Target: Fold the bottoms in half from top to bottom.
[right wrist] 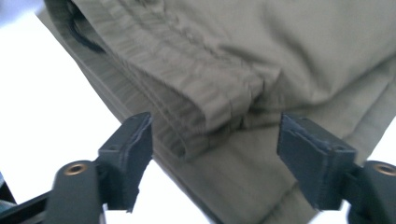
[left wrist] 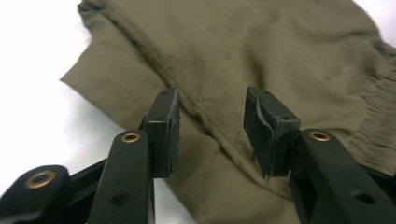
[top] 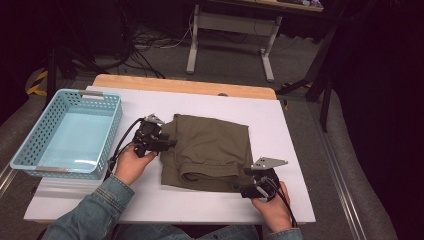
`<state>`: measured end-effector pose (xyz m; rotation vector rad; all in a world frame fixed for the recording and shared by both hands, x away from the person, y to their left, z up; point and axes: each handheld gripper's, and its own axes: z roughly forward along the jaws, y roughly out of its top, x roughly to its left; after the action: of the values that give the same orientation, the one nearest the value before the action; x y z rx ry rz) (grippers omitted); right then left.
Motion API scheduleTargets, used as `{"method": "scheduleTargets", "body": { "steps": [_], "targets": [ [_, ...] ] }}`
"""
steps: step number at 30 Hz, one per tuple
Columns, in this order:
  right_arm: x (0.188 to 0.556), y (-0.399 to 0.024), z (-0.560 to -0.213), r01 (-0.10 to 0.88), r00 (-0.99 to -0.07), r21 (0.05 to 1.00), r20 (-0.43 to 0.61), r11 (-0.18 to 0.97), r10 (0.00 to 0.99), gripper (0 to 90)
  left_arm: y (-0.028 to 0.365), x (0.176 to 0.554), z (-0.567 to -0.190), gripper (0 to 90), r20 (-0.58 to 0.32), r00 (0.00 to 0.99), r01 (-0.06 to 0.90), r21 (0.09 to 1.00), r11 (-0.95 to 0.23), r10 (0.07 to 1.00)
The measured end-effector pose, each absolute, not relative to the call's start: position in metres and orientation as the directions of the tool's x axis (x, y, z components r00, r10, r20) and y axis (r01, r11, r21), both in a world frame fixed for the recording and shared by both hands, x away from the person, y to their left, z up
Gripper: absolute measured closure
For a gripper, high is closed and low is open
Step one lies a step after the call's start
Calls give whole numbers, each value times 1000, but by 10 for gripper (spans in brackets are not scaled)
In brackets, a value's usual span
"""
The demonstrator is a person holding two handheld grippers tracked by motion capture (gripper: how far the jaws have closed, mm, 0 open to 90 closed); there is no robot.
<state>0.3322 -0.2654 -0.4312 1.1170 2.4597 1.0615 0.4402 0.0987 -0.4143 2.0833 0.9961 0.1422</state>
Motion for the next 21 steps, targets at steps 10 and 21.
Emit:
{"method": "scheduleTargets", "body": {
  "steps": [10, 21],
  "targets": [
    [335, -258, -444, 605, -675, 643, 104, 469, 730, 705, 98, 434, -413, 576, -217, 683, 600, 712, -366, 697],
    [325, -265, -433, 600, -672, 661, 111, 450, 732, 900, 94, 432, -416, 578, -216, 690, 597, 710, -374, 691]
  ]
}}
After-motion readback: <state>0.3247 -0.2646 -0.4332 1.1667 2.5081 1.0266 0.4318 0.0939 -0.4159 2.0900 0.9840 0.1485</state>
